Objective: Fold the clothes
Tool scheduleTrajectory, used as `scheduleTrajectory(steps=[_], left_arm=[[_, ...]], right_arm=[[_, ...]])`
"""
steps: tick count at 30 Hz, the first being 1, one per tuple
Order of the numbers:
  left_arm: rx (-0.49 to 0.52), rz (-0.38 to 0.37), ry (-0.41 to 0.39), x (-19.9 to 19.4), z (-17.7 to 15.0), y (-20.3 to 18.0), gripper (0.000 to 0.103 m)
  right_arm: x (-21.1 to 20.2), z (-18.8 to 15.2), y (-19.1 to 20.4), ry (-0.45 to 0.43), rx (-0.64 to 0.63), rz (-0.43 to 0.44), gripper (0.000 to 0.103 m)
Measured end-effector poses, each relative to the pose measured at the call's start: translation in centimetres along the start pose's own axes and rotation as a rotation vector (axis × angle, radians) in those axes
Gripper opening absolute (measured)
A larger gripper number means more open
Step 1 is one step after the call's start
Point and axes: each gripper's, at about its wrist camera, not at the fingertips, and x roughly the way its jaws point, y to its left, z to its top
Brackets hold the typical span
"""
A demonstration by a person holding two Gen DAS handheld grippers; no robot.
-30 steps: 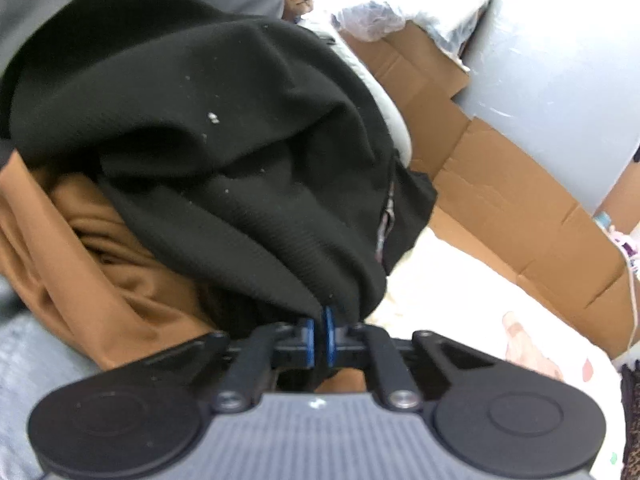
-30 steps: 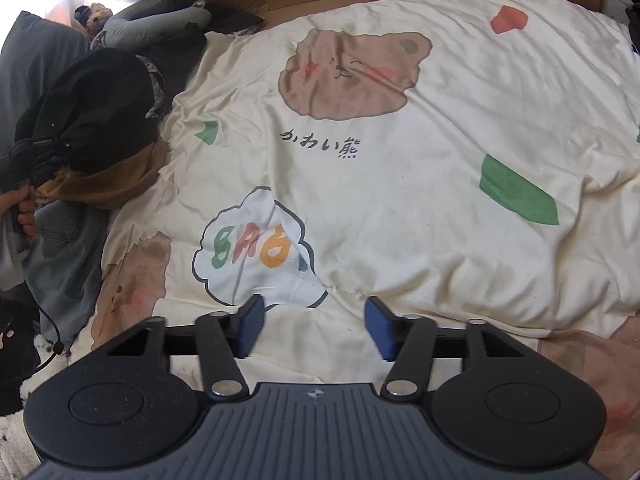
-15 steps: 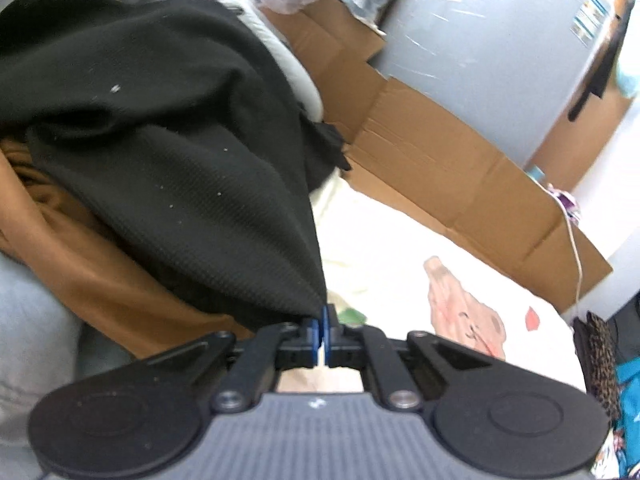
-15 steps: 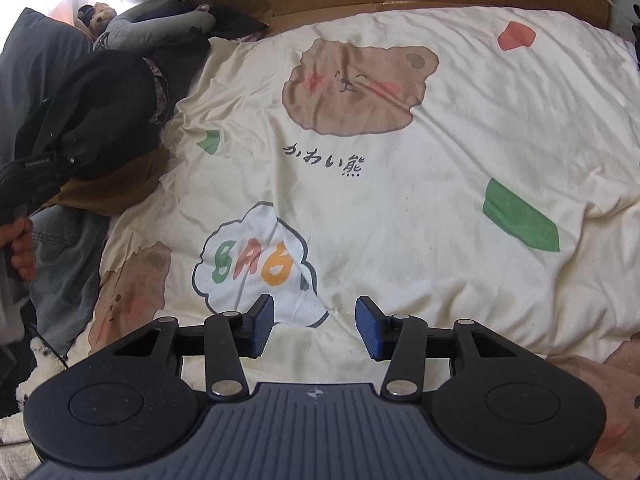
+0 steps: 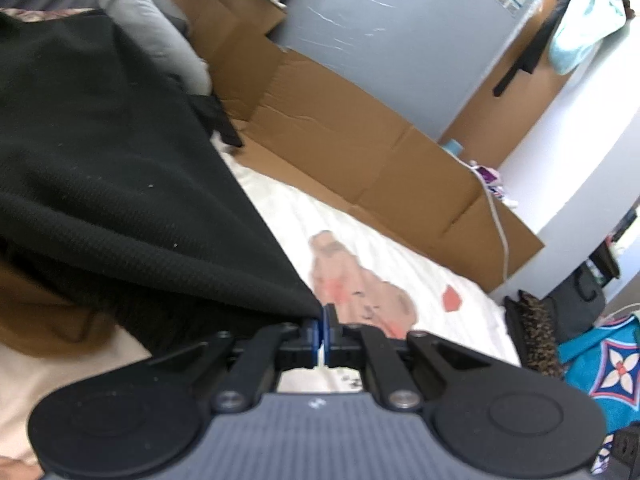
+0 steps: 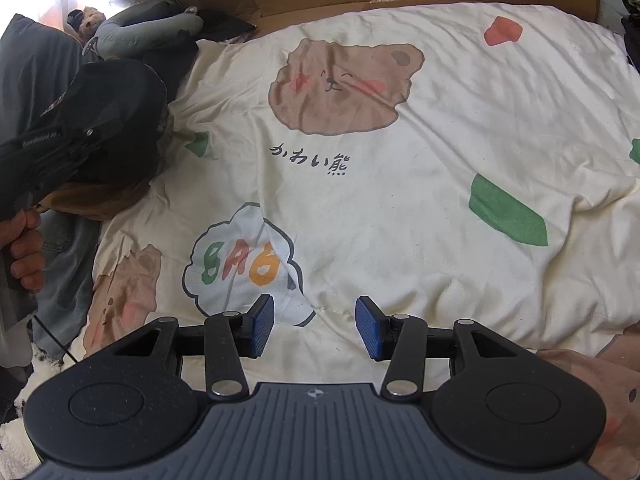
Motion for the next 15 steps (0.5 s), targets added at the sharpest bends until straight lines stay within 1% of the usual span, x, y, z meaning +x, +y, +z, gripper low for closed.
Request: scheduleTrajectory(steps=[6, 9, 11, 13, 15], left_arm=[[-0.012, -0.078, 0.011, 1.5, -1.0, -2.7, 0.001], [-0.023, -0.115, 0.033, 2.3, -2.8, -5.0, 0.001], [-0.021, -0.148, 0.055, 3.4, -3.5, -6.0, 0.001], [-0.049, -0.168, 0.106, 5.6, -3.4, -6.6, 0.002], [-0.077, -0.15, 0.144, 5.7, -4.5, -6.4, 0.005]], right_arm=[[-0.3, 0.0, -0.5, 0.005, -0.004, -0.018, 0.049], [-0.4, 0.0, -1.0, 0.01, -0.003, -0.031, 0.049], [-0.5, 0.0, -1.4, 0.011, 0.008, -0.037, 0.049], [-0.5, 0.0, -1.7, 0.01, 0.021, -0.04, 0.049], [-0.6, 0.0, -1.8, 0.007, 0.029, -0.043, 0.049]])
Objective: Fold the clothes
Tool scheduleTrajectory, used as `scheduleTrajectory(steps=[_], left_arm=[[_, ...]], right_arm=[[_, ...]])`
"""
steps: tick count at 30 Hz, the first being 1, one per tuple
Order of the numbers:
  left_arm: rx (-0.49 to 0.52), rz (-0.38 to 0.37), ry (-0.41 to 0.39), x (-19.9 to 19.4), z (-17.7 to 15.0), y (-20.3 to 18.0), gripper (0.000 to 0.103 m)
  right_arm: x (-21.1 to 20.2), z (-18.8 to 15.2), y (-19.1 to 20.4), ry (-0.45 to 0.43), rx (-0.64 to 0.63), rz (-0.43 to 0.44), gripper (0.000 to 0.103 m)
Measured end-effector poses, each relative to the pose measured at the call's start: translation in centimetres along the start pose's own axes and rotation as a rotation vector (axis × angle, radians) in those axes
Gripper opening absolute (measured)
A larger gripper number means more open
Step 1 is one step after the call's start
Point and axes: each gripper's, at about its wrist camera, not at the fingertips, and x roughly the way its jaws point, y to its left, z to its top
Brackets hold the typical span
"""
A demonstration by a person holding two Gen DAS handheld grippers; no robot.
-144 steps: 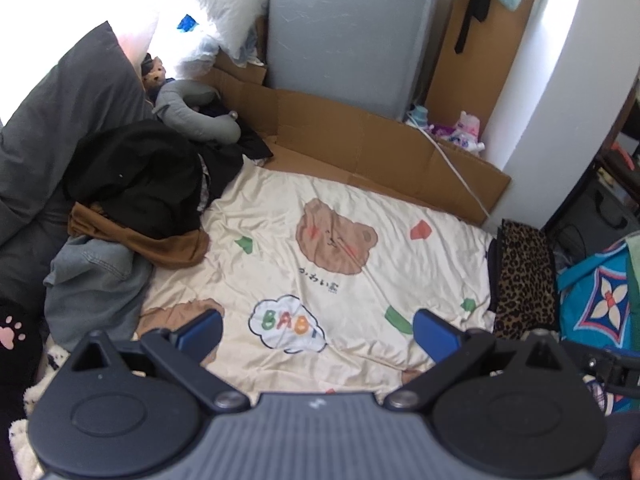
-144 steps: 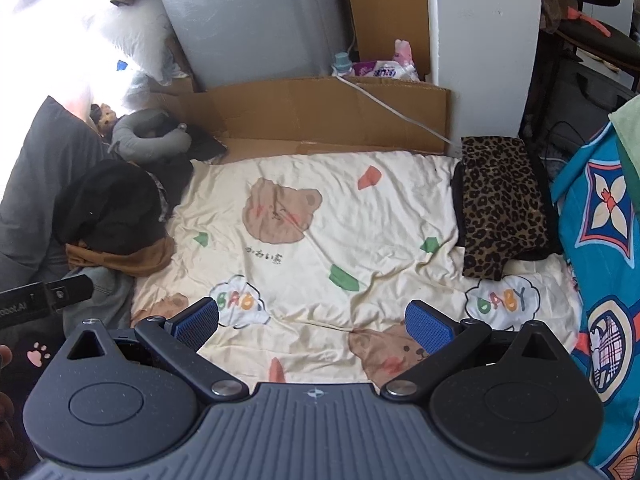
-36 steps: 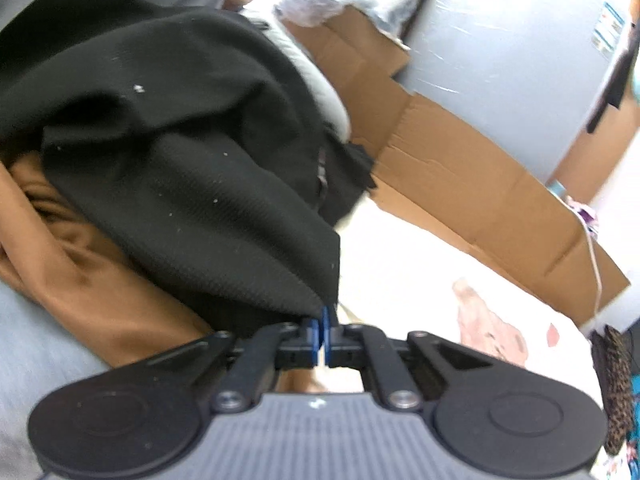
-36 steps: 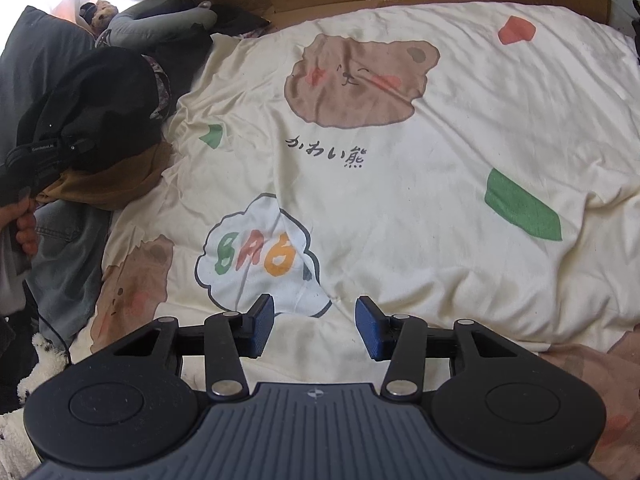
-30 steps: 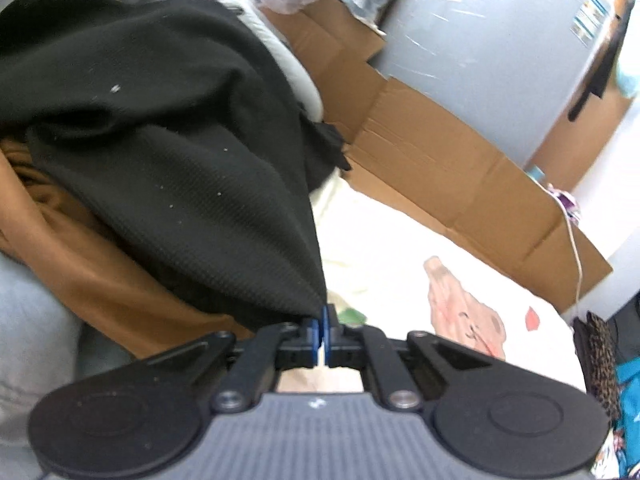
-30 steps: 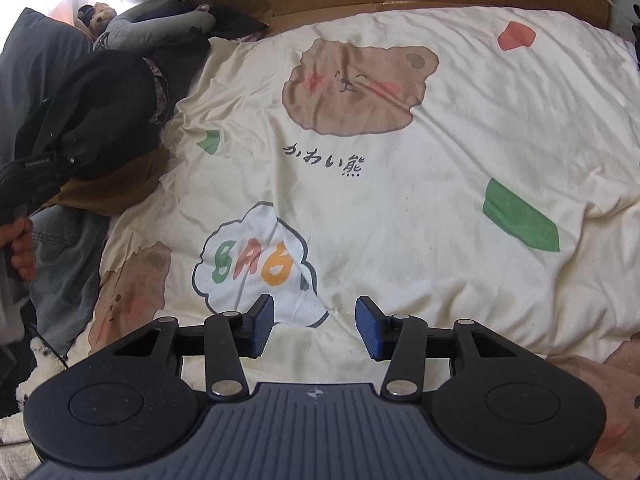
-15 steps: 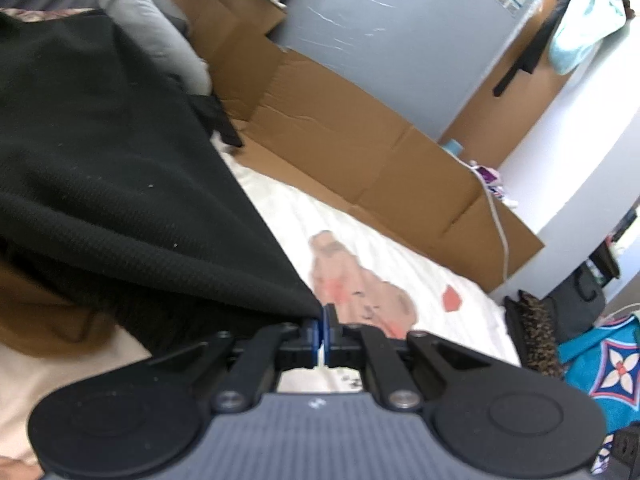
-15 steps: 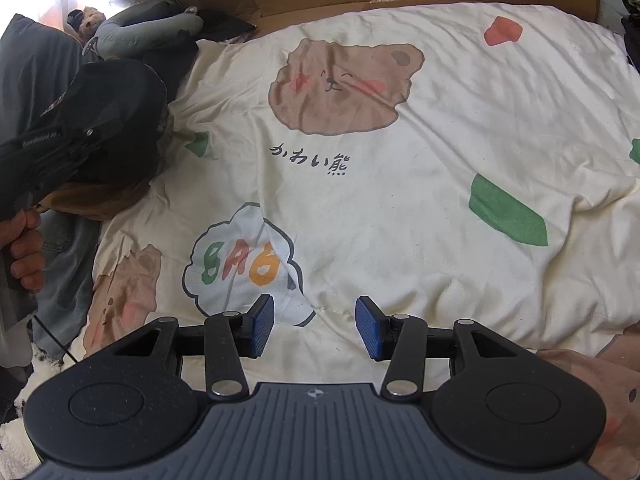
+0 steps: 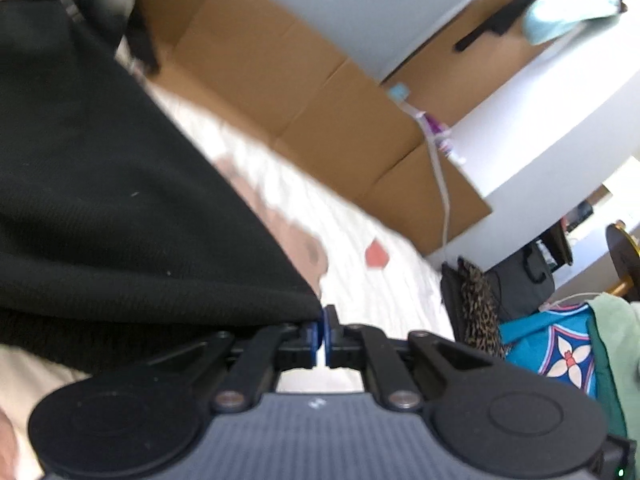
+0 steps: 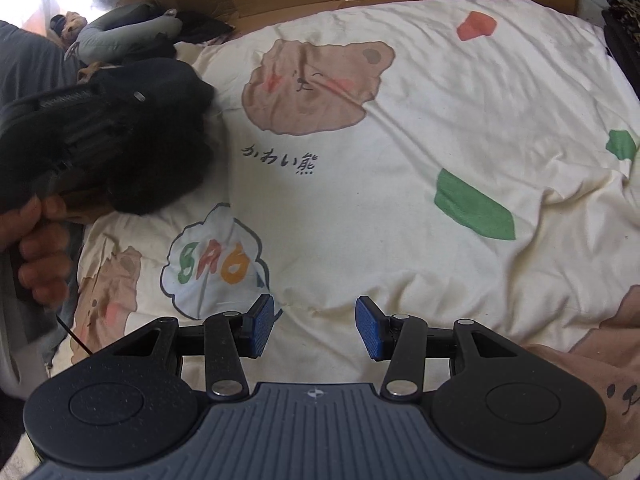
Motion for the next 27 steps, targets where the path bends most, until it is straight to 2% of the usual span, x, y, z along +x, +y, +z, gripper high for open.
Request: scheduleTrajectory(steps=[5, 8, 9, 12, 18, 23, 25, 27], left_arm=[[-0.035, 0.016, 0.022, -1.7, -0.9, 1.1, 0.028], [-0.034, 0.05, 0.015, -3.5, -0.7, 2.1, 0.05], [-0.031, 0.065, 0.011, -4.2, -0.6, 2.5, 0.052], [-0.025, 0.111, -0.013, -6.7, 0.5, 3.8, 0.052], [-0.007, 0.223, -0.138, -11.9, 4.5, 5.8, 0.052], [-0.069, 0.275, -0.221, -14.5, 7.8, 8.1, 0.051], [-0.12, 0.281, -0.239, -13.6, 9.0, 8.3, 0.05], [-0.106, 0.317, -0.24, -14.5, 10.4, 9.1, 0.049]], right_arm=[[-0.2, -0.1, 0.0, -0.003, 0.0, 0.0, 0.049], [-0.3, -0.3, 0.0, 0.002, -0.001, 0.0, 0.049], [-0.2, -0.3, 0.0, 0.003, -0.001, 0.0, 0.049], [-0.2, -0.5, 0.0, 0.007, 0.0, 0.0, 0.049], [0.1, -0.8, 0.1, 0.016, 0.001, 0.001, 0.049], [0.2, -0.7, 0.6, 0.015, -0.01, 0.004, 0.049], [0.2, -0.6, 0.7, 0.016, -0.009, 0.011, 0.049], [0.2, -0.5, 0.8, 0.015, -0.014, 0.01, 0.049]])
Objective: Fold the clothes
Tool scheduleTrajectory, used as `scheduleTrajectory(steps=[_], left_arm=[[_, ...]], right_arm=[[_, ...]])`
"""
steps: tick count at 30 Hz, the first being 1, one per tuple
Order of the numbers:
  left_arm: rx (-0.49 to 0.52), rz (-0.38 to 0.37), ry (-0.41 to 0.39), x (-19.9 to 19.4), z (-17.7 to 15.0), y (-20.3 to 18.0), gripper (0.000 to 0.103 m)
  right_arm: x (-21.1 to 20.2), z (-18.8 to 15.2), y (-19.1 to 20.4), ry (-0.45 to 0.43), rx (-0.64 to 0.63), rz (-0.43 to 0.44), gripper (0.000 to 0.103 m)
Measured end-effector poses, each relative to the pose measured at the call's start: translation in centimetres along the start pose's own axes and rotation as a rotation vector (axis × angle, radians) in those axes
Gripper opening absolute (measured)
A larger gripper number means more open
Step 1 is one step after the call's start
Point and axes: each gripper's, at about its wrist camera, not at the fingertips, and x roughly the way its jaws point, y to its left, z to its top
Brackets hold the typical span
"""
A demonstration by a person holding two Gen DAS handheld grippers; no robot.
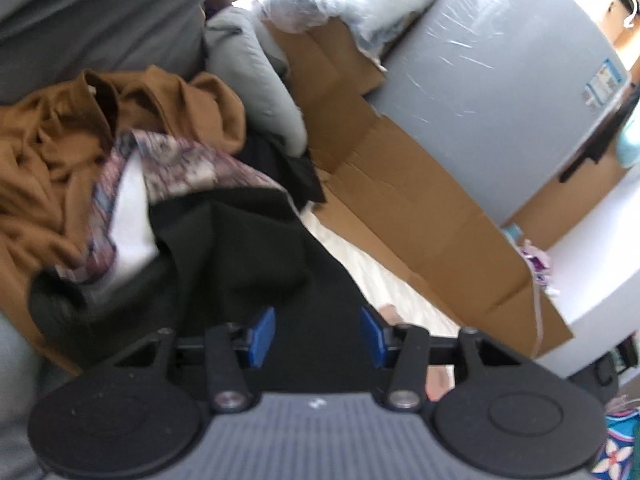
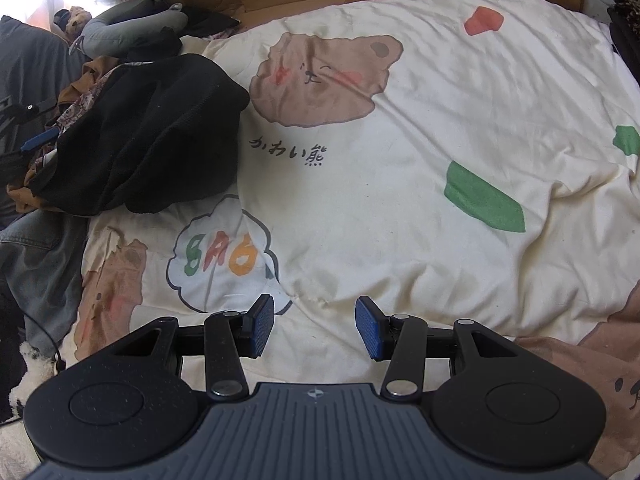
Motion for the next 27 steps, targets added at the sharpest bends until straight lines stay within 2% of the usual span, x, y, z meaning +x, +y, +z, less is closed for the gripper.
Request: scheduleTrajectory(steps=[3, 8, 15, 18, 27], left_arm=[[0.04, 0.051, -0.038, -0.4, 1.7, 0.2, 0.049], [0.014, 0.13, -0.078, 0.4, 4.4, 2.5, 0.048], [0.008, 0.21, -0.031, 3.8, 5.0, 5.4, 0.045], [0.016, 0.256, -0.027, 5.1, 4.8, 6.2, 0.046], [0.058, 0.347, 0.009, 8.4, 5.0, 7.7, 0.05]], right_arm=[[-0.1, 0.2, 0.1, -0.004, 0.001, -0.001, 0.049], [-0.4, 0.6, 0.1, -0.023, 0.004, -0.002, 0.049], [-0.5, 1.5, -0.2, -0.057, 0.031, 0.0, 0.053], [-0.4, 2.0, -0.2, -0.071, 0.037, 0.0, 0.063], [0.1, 1.8, -0.1, -0.056, 0.027, -0.005, 0.063]])
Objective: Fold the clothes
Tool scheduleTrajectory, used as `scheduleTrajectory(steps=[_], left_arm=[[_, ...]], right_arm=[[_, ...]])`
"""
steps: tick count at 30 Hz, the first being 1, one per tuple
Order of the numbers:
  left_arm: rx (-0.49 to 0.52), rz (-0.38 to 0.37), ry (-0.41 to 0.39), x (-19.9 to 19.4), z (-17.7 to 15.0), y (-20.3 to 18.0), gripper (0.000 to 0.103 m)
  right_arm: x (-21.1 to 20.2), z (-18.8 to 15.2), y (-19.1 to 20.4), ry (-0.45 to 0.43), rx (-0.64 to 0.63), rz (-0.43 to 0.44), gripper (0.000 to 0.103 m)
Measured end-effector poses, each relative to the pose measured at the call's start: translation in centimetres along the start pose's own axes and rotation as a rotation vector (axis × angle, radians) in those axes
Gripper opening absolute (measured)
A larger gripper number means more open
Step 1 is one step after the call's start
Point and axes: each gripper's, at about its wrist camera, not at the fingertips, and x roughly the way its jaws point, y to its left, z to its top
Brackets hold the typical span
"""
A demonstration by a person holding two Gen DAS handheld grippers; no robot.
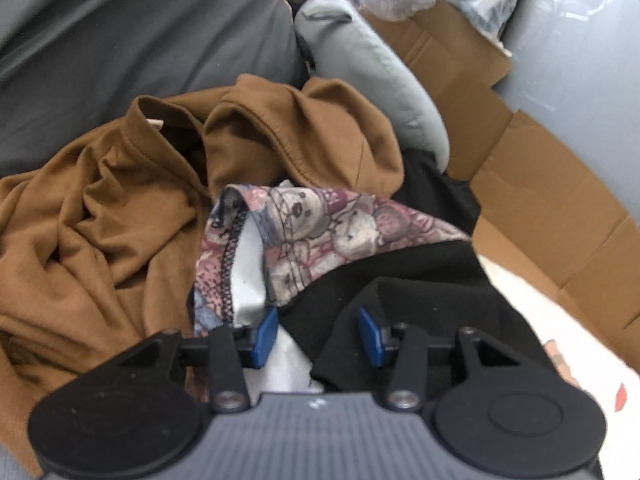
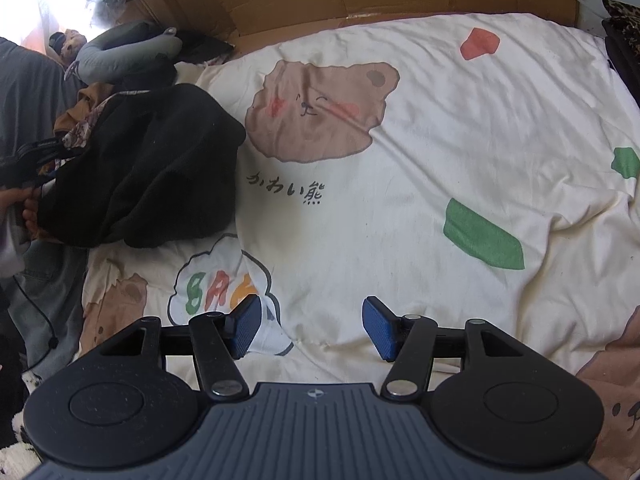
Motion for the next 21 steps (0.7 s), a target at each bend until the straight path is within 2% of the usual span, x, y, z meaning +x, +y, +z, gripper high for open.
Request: scheduleTrajectory(steps=[3, 7, 8, 10, 11, 18, 21], left_arm=[[0.031, 0.019, 0.011, 0.8, 0.2, -0.4, 0.053], [0.014, 0.005, 0.003, 1.4, 0.1, 0.0, 0.052], [0.014, 0.003, -0.003, 1.4, 0.0, 0.1, 0.048], [0.011, 0.007, -0.018, 1.1, -0.1, 0.3, 0.028], [0.014, 0.0, -0.025, 0.9, -0.2, 0.4, 0.015], [0.063, -0.065, -0.087, -2.0, -0.6, -0.2, 0.007], [0.106, -0.104, -0.117, -4.3, -1.0, -1.4, 0.007]], right_arm=[[0.1, -0.2, -0.1, 0.008, 0.004, -0.001, 0.063], [0.0, -0.1, 0.0, 0.003, 0.008, 0.012, 0.063], [0.0, -0.1, 0.1, 0.001, 0.006, 0.019, 0.063], [-0.2, 0.1, 0.4, -0.006, -0.007, 0.029, 0.063], [-0.2, 0.3, 0.5, -0.009, -0.011, 0.03, 0.063], [-0.4, 0.8, 0.8, -0.019, -0.008, 0.048, 0.063], [-0.6, 1.1, 1.2, -0.015, 0.006, 0.09, 0.063]])
